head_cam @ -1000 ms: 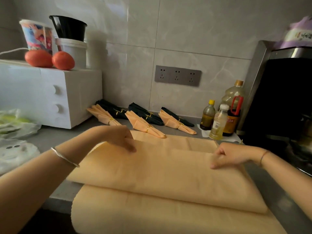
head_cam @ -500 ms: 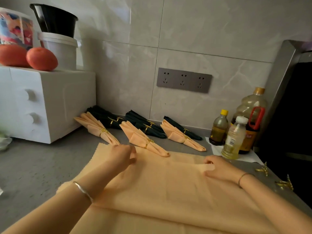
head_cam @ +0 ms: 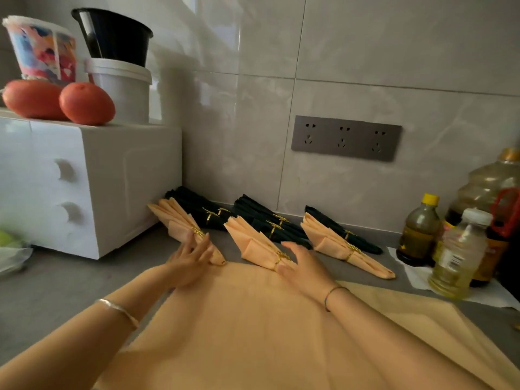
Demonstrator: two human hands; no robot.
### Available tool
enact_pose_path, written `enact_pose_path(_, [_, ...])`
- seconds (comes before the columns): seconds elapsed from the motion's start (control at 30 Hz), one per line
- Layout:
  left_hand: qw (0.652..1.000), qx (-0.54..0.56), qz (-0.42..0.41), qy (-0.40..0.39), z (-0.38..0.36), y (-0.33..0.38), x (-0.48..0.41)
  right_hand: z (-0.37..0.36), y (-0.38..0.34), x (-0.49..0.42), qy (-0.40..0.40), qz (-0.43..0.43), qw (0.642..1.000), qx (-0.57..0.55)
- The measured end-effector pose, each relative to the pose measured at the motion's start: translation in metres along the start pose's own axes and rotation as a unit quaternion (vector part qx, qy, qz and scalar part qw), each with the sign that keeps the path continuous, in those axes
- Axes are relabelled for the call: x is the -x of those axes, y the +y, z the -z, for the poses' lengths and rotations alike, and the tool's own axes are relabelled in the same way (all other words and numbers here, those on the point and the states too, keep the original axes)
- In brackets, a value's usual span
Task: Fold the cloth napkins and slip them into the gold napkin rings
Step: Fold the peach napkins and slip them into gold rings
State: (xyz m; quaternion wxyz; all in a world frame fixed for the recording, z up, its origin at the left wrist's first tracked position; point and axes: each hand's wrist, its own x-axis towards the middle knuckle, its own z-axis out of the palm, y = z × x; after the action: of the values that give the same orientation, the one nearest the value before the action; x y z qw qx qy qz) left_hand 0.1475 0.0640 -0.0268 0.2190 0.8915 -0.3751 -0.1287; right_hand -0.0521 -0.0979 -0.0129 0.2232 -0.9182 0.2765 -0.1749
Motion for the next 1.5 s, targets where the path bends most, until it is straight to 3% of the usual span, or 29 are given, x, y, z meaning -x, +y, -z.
enact_pose_path(0.33, [0.999,0.031,-0.015,0.026,-0.009,0.019,-0.063,-0.018,0.016,-0.072,0.064,0.018,0.998,-0.011])
enact_pose_path(0.63, [0.995,-0.07,-0.064,0.043,-0.003,0.014,-0.064,-0.029,0.029,-0.091,0.093,0.026,0.995,0.012])
enact_pose_path(0.73, [0.988,-0.112,-0.102,0.022,0.002,0.032,-0.029,-0.014,0.022,-0.066,0.084,0.029,0.996,-0.019])
enact_pose_path(0.83, [0.974,-0.148,-0.159,-0.072,0.007,0.06,0.035,0.016,0.014,-0.018,0.07,0.054,0.995,-0.034])
enact_pose_path(0.97, [0.939,-0.136,-0.238,-0.206,0.005,0.079,0.116,0.053,0.012,0.075,-0.018,0.081,0.997,0.0])
enact_pose_path(1.03, [0.923,-0.122,-0.278,-0.235,0.003,0.08,0.144,0.065,0.018,0.122,-0.058,0.085,0.995,0.012])
enact_pose_path(1.3, [0.919,-0.168,-0.326,-0.146,-0.02,0.069,0.193,0.096,0.044,0.248,-0.161,0.015,0.978,0.132])
enact_pose_path(1.5, [0.921,-0.195,-0.311,-0.129,-0.022,0.065,0.213,0.096,0.066,0.267,-0.095,-0.008,0.99,0.107])
